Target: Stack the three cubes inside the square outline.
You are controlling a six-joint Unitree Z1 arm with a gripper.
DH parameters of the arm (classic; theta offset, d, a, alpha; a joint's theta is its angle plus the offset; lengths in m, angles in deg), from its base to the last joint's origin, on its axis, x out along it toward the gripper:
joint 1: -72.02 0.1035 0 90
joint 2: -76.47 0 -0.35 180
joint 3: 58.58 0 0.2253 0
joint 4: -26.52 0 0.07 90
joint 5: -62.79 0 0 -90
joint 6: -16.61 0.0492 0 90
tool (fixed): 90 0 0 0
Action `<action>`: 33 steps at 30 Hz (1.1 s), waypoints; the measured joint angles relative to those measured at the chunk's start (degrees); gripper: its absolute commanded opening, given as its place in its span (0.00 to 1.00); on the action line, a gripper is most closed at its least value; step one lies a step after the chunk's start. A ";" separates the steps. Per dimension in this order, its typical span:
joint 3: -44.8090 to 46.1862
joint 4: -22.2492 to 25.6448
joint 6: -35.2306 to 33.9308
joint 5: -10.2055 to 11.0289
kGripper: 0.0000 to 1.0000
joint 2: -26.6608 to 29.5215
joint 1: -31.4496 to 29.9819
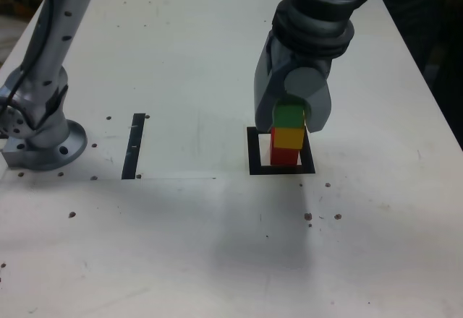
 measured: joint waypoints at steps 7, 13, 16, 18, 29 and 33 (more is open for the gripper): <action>0.00 0.00 0.32 -0.75 0.17 -0.01 0.00; 0.00 0.05 0.54 -0.82 0.48 -0.02 0.00; 0.00 0.17 0.69 -0.73 0.71 -0.02 0.00; -0.02 0.19 0.91 -0.67 0.82 -0.02 0.00; -0.35 0.38 1.27 1.13 0.99 1.33 0.00; -1.58 0.50 1.23 2.35 0.99 2.84 -0.24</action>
